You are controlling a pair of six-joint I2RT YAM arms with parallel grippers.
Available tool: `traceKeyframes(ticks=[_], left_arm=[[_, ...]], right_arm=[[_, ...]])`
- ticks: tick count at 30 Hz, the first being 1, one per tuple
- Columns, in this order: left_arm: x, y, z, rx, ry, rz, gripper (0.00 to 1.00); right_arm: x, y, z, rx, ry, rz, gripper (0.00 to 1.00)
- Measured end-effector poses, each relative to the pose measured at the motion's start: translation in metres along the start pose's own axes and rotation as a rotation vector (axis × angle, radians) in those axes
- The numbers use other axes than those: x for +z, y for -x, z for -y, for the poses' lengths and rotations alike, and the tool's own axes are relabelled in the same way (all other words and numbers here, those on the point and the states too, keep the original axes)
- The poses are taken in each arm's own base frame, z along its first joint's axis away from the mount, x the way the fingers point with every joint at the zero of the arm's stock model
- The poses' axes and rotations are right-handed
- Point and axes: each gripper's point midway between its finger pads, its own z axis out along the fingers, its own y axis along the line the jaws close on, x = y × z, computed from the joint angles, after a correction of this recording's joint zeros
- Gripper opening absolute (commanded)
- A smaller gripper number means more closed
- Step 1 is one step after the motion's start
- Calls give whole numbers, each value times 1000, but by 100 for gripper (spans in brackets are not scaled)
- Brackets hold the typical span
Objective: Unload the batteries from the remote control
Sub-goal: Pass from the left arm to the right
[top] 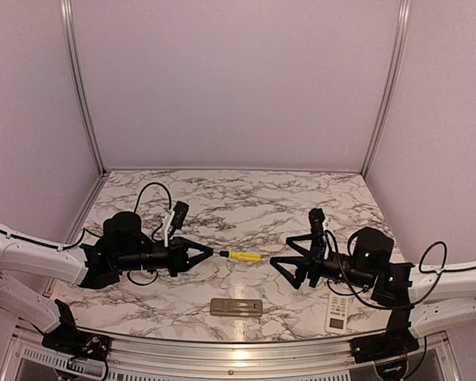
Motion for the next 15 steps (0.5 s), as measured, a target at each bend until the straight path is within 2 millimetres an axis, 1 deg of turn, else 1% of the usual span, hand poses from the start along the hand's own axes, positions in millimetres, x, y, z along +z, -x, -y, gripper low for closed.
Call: traceKeyframes(ticks=[7,11,15], left_arm=[[-1,5,3,24,-17,30,0],[-2,9,9,39,-45,45,0],[-3,14,15,51,-80,59,0]], right_arm=[[-3,6,-8,45,46,21,99],[-5,12,-14,65,82,38,99],[-5,10,-22,82,129,22,99]])
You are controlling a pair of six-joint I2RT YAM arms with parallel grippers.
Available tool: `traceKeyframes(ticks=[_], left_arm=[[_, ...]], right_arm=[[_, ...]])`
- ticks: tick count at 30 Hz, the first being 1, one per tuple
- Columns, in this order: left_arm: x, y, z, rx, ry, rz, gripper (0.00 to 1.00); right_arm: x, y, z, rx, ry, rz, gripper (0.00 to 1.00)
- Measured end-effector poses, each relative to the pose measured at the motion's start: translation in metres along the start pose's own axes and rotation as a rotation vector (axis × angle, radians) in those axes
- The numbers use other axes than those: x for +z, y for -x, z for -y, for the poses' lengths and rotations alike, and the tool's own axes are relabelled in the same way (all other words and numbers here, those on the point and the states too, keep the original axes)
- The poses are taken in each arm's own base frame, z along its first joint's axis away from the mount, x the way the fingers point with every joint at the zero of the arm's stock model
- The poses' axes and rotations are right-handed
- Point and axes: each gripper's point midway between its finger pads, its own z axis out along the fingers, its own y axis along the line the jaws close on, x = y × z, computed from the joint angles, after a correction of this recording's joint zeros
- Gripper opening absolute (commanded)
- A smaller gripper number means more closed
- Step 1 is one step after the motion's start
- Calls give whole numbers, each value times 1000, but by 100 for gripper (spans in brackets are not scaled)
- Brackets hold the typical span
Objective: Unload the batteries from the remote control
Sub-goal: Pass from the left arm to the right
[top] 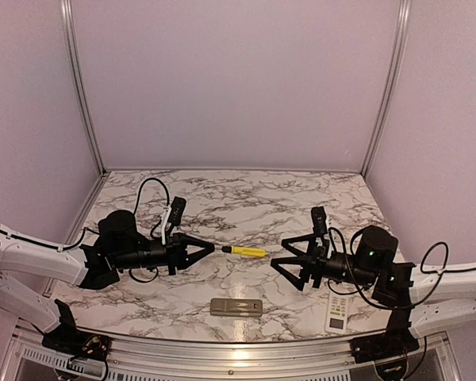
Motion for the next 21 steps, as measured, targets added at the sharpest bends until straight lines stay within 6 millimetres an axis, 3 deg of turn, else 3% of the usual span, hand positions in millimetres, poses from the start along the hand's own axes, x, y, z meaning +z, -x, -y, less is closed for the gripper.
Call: traceKeyframes(ticks=[13,21], left_arm=[[-4,17,29,22,-150,51,0],[-8,15,34,9,-188,55,0]], right_arm=[[8,-4,-27,26,179,-17,99],[14,-3,-40,38,265,-19,99]])
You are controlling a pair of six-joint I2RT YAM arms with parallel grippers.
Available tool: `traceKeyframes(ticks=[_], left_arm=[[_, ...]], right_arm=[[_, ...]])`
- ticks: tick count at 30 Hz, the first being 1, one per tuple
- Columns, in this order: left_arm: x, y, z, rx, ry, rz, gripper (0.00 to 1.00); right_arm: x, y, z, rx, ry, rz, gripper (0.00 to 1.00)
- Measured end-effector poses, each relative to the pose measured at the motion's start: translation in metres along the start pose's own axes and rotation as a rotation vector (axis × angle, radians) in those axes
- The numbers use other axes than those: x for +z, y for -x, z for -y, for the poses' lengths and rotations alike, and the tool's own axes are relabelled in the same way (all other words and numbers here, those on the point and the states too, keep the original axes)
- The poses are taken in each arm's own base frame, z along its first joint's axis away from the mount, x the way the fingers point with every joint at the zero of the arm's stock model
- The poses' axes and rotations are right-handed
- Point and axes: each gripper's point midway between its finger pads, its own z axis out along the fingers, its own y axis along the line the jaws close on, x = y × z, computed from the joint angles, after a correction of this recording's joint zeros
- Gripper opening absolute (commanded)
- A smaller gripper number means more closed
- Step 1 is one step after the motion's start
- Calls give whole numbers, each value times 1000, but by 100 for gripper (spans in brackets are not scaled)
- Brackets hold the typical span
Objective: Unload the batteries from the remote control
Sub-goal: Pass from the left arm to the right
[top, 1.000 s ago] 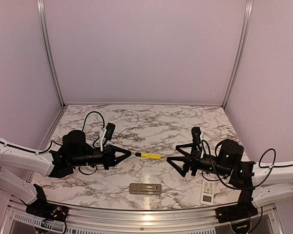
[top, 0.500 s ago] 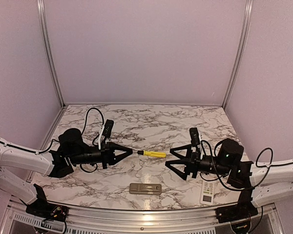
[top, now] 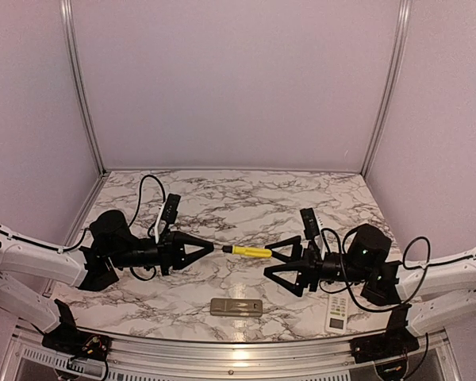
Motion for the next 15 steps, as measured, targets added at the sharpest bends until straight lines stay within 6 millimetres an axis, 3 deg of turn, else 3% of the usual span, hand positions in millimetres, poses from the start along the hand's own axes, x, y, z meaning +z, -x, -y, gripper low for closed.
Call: traceKeyframes(ticks=[8,15], left_arm=[[-1,6,7,-7,-34,24,0],[-1,9,14,-12,-66,31,0]], right_arm=[[10,9,-7,-7,54,7,98],[20,14,-10,-4,81,10,90]])
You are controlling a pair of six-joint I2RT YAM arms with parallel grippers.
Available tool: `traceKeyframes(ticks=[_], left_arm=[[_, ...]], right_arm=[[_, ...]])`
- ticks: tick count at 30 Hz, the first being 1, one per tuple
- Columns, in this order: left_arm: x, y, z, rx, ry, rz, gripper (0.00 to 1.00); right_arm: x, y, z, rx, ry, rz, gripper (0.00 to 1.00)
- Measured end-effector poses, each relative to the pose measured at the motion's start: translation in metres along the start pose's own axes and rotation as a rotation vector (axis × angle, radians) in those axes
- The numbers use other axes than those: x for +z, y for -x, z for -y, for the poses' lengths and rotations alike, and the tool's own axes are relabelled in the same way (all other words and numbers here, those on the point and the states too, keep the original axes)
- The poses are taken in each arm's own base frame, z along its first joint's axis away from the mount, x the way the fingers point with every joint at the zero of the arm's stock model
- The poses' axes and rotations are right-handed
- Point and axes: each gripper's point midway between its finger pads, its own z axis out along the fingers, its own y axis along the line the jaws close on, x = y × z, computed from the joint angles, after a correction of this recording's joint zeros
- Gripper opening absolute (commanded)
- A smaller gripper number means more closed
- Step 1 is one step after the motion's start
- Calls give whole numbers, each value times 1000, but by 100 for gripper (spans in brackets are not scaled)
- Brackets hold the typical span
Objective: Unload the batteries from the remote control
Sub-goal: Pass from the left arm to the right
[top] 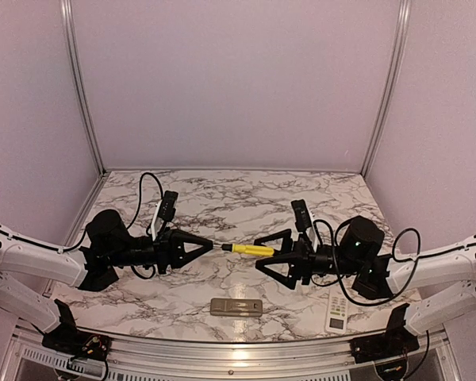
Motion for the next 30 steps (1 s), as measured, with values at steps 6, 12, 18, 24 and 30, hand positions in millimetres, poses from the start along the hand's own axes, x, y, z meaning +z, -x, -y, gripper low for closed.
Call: traceKeyframes(ticks=[6,12,18,24,30], left_arm=[[0,1,3,4,-15,4,0],[0,1,2,5,-13,2,0],[0,1,1,17,-9,2,0],[0,0,-3,21,0,0,0],[0,-1,-4,22,0,-4,0]], right_arm=[[13,6,3,21,7,0,76],[24,6,10,69,3,-12,58],[29,-3,15,103,1,-39,44],[34,2,14,98,17,-36,35],[34,0,13,98,24,-43,31]])
